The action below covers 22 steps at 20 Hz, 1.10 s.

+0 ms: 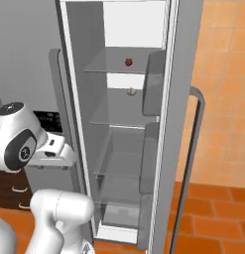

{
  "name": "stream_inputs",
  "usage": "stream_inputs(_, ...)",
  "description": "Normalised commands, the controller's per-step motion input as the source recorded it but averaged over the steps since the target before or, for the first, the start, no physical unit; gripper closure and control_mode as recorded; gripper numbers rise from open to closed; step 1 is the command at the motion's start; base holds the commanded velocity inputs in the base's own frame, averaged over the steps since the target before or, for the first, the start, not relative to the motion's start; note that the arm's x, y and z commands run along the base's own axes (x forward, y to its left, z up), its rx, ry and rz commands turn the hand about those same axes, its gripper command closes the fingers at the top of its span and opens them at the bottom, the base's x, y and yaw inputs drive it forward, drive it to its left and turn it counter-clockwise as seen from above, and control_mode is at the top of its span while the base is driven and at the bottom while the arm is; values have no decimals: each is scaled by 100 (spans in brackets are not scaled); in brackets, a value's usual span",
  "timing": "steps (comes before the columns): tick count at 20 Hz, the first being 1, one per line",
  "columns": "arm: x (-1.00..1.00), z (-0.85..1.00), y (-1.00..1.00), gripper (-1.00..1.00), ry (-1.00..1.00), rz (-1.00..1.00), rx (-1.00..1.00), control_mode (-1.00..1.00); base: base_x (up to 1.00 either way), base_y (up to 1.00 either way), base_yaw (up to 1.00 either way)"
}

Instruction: Take the strawberry from the fridge and place it on top of the pancake, located on the dining counter.

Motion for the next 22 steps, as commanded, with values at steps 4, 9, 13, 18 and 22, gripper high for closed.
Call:
stream_inputs(4,0,0,0,-100,0,0,0,100,20,-22,-36)
stream_inputs(9,0,0,0,-100,0,0,0,100,61,-3,-33)
stream_inputs(13,0,0,0,-100,0,0,0,100,42,-19,-5)
stream_inputs(18,0,0,0,-100,0,0,0,100,18,-33,10)
stream_inputs(22,0,0,0,-100,0,0,0,100,26,-11,7)
